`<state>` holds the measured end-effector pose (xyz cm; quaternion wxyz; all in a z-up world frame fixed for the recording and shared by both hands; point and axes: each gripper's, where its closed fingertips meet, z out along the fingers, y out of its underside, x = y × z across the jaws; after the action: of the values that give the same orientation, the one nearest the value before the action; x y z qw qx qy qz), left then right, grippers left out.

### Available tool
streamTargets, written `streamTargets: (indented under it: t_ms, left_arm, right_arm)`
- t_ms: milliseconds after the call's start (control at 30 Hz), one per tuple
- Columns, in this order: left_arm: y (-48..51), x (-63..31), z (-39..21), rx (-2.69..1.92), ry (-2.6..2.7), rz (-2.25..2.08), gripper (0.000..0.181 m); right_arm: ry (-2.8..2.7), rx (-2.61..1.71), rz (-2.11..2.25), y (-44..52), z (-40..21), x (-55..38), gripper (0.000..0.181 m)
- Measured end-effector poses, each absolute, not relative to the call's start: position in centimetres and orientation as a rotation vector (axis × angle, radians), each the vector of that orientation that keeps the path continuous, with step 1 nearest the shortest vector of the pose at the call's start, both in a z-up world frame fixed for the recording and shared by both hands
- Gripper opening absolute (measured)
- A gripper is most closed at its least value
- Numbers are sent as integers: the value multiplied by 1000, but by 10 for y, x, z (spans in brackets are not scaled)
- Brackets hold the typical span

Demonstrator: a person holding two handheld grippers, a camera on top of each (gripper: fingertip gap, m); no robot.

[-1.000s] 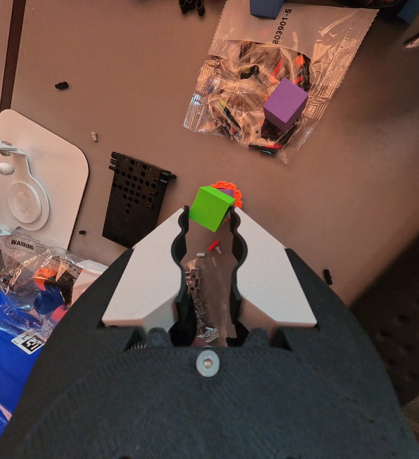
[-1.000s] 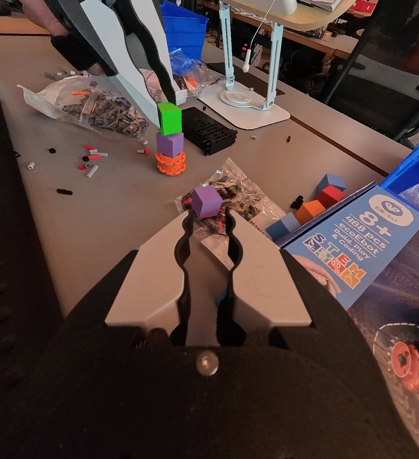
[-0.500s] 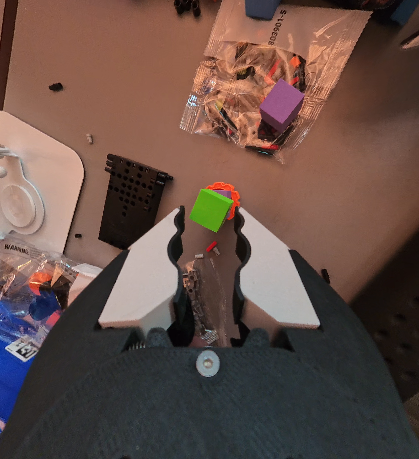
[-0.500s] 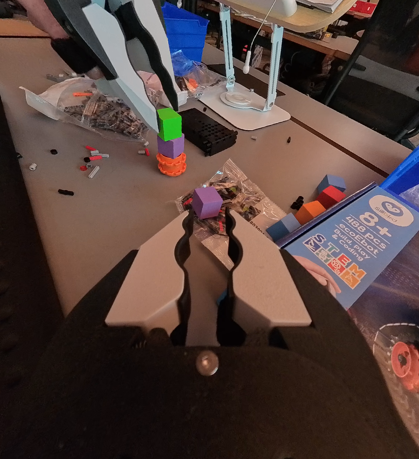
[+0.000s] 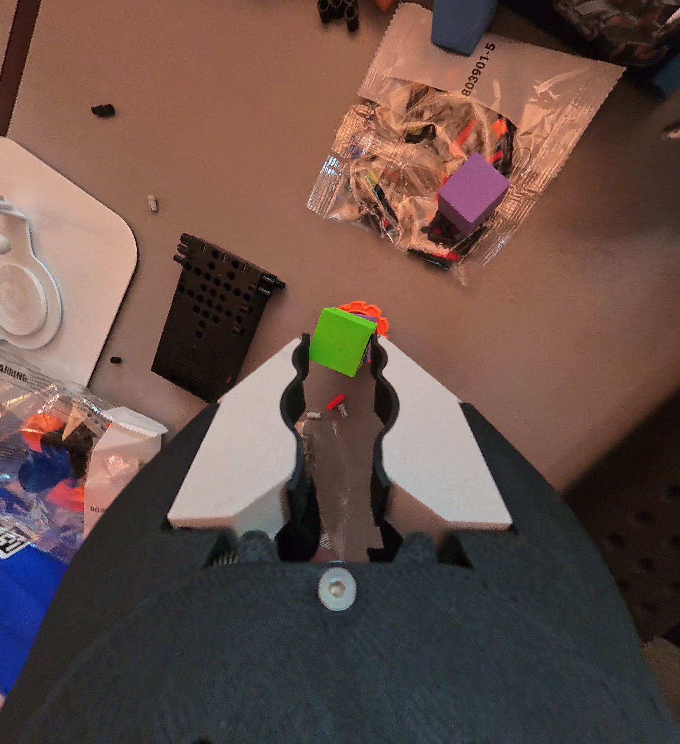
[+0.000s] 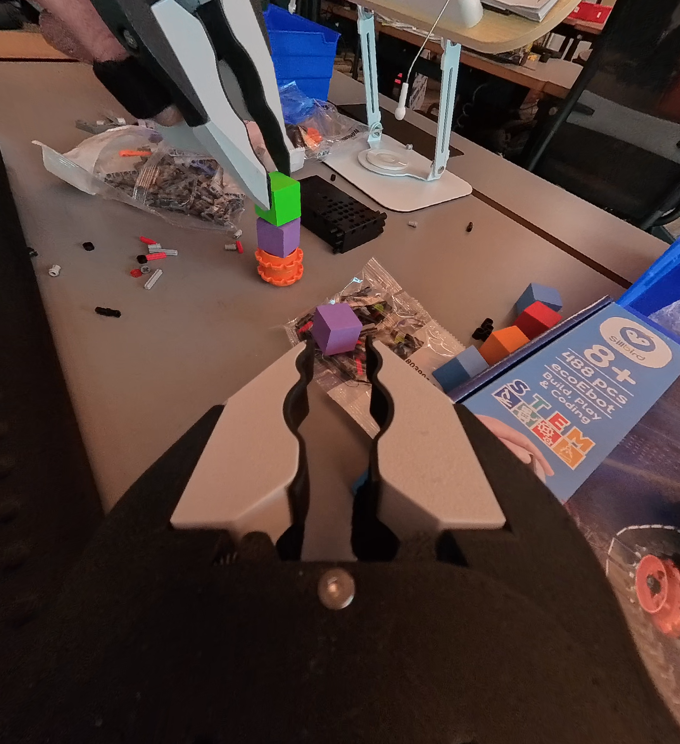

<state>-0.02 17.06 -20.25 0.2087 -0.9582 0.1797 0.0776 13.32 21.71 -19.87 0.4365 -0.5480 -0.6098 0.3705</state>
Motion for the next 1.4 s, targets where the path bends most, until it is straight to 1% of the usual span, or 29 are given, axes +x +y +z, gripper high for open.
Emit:
streamTargets:
  t_ms: [333, 833, 1000, 1067, 1233, 1400]
  left_arm:
    - [174, -4, -204, -2692, 290, 218, 29]
    - [171, -1, -206, -2733, 261, 226, 29]
    - [172, -1, -205, -2727, 260, 225, 44]
    - [172, -1, -201, -2708, 265, 221, 45]
    - [175, 6, -191, -2657, 434, 292, 45]
    - [200, 61, -185, -2531, 703, 238, 42]
  right_arm:
    - [-1510, -1363, 927, 218, -197, 134, 24]
    - [-1504, -1356, 937, 217, -195, 134, 24]
    - [-1500, -1355, 941, 217, -194, 135, 24]
    - [-1500, -1355, 942, 217, -194, 135, 24]
    - [-1499, -1353, 944, 216, -193, 135, 24]
    - [-1486, -1359, 943, 219, -192, 135, 24]
